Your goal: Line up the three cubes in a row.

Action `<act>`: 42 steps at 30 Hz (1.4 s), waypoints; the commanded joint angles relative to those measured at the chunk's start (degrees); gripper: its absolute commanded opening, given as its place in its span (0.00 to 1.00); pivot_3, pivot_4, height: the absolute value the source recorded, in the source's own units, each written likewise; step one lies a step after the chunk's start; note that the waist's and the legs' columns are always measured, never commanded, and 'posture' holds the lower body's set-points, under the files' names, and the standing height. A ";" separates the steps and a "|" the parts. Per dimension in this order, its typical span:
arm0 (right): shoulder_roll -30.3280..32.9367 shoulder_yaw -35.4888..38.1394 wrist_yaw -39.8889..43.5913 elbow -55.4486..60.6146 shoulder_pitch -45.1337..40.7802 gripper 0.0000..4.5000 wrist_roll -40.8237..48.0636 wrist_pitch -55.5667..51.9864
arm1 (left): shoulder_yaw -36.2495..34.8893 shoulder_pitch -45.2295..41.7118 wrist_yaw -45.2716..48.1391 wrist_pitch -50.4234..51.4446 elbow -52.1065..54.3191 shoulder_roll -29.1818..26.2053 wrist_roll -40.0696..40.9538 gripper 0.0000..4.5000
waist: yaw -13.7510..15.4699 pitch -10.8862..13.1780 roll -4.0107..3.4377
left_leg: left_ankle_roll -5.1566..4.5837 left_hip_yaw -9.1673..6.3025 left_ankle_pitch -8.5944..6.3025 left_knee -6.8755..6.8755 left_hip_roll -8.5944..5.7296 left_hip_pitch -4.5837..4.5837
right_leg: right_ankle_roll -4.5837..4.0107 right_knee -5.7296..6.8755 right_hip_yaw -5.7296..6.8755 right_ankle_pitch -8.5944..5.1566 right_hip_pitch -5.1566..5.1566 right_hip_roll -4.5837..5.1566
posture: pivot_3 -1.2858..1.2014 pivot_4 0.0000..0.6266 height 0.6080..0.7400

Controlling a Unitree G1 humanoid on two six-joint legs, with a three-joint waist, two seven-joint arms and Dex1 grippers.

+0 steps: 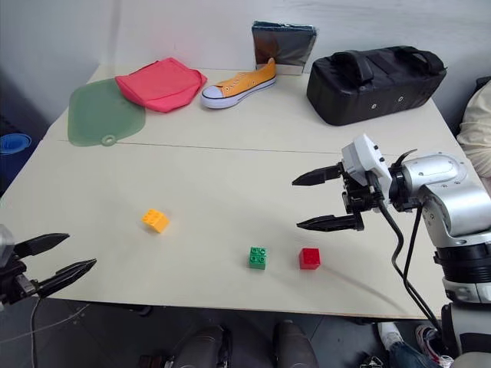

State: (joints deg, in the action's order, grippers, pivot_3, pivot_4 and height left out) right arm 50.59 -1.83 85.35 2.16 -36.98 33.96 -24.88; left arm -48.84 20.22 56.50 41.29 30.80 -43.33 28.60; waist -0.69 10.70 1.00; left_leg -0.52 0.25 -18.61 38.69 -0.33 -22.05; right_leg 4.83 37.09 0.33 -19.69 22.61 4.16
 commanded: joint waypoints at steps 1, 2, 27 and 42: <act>-0.27 1.35 -0.08 1.85 -1.36 1.00 0.81 -0.41 | 4.79 -3.56 -3.60 2.21 1.67 -2.57 1.32 1.00 | 0.09 0.00 0.00 | 0.00 -0.01 0.00 -0.04 0.00 0.00 | 0.00 -0.01 0.00 0.00 0.01 0.00 | 0.52 0.24 1.00; -0.37 1.47 -0.39 2.12 -1.41 1.00 0.94 -0.63 | 6.37 -4.51 -4.46 3.46 1.65 -3.32 1.54 1.00 | 0.06 0.00 0.00 | 0.02 -0.01 0.01 -0.11 0.00 0.01 | 0.00 -0.03 0.01 0.01 0.02 0.00 | 0.52 0.24 1.00; -1.56 3.85 -7.16 9.06 3.03 1.00 2.76 -2.75 | 37.84 -29.40 -25.75 6.46 -12.67 2.56 -7.99 0.66 | 0.50 0.00 0.00 | 0.49 0.02 0.34 -0.49 -0.03 0.04 | 0.01 -0.08 0.05 0.01 0.13 -0.06 | 0.52 0.24 1.00; 3.16 4.74 -3.36 13.80 10.59 1.00 1.78 -0.71 | 45.62 -39.70 2.50 -6.73 -9.46 -8.30 -2.09 0.34 | 0.63 0.00 0.00 | 0.48 -0.12 0.34 -0.45 -0.06 -0.03 | 0.01 -0.24 0.18 0.02 0.03 -0.02 | 0.52 0.24 1.00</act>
State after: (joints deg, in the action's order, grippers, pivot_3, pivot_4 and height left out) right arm 52.59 0.68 81.52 13.93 -26.67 35.23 -26.32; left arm -5.60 -19.20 54.81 35.94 19.34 -50.79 25.45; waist -0.07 10.70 0.99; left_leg -0.04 0.14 -18.27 38.23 -0.40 -22.08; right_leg 4.84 36.85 0.51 -19.67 22.64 4.14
